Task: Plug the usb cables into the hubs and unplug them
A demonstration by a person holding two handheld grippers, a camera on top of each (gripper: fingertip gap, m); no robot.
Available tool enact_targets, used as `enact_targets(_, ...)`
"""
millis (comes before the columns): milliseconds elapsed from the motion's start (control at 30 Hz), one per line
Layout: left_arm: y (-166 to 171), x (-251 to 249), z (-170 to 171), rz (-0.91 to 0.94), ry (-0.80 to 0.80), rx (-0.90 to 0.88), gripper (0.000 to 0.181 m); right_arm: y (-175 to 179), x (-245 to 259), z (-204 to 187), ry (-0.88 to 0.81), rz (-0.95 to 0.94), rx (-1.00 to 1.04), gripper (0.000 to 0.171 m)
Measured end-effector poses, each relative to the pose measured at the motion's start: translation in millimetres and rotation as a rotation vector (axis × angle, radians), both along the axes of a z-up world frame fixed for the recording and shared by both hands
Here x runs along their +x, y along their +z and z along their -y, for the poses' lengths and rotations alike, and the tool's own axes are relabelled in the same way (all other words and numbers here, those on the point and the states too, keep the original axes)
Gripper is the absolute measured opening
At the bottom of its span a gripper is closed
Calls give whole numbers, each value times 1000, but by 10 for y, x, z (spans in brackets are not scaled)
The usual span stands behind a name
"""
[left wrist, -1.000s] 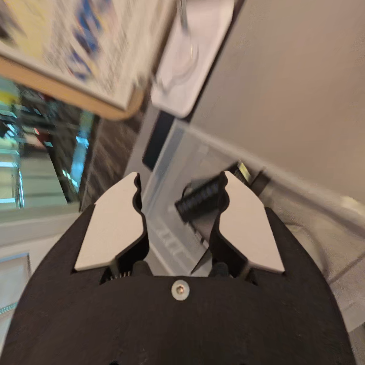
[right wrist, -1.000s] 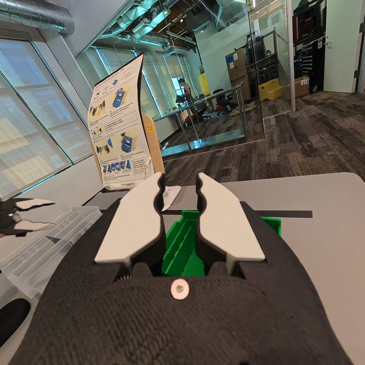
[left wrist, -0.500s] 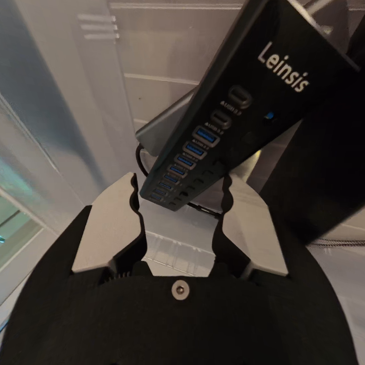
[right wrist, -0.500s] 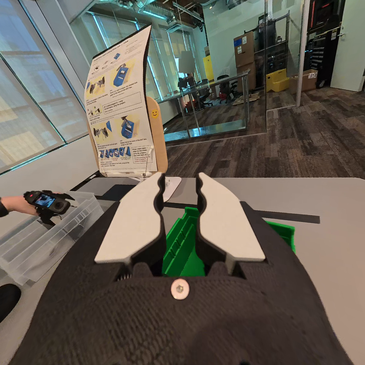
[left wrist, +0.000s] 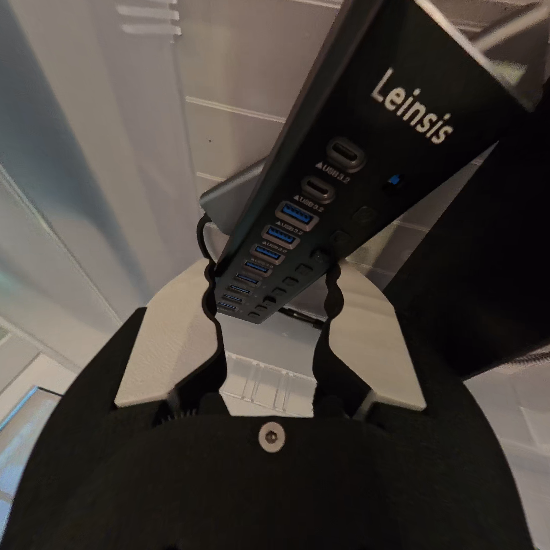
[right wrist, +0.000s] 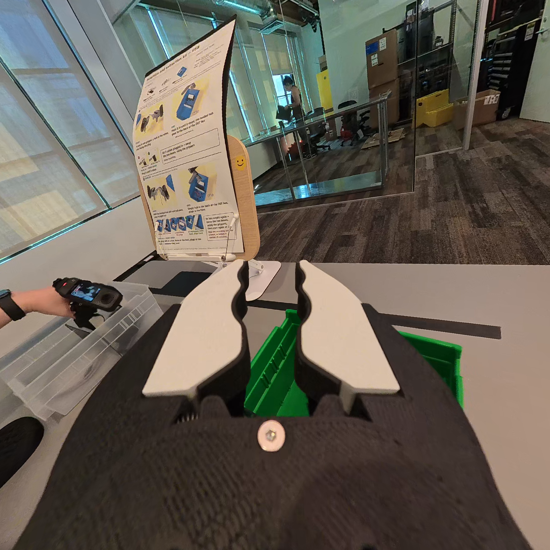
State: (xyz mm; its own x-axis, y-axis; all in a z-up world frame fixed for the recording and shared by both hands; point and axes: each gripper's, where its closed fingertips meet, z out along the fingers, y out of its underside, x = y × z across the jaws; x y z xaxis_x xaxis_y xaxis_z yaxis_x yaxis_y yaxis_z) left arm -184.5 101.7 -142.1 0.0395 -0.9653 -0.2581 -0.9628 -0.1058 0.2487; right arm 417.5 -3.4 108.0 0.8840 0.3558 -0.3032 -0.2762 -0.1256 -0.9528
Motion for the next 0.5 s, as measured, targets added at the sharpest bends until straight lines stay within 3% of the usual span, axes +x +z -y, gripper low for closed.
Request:
enact_targets(167,169,19,116,25,160,-83,64,-8,2,-16,3,-4,-2,30)
enact_targets(500,665,-171,236,-104,180,-25,62,4,4,-9,5,-7,3,30)
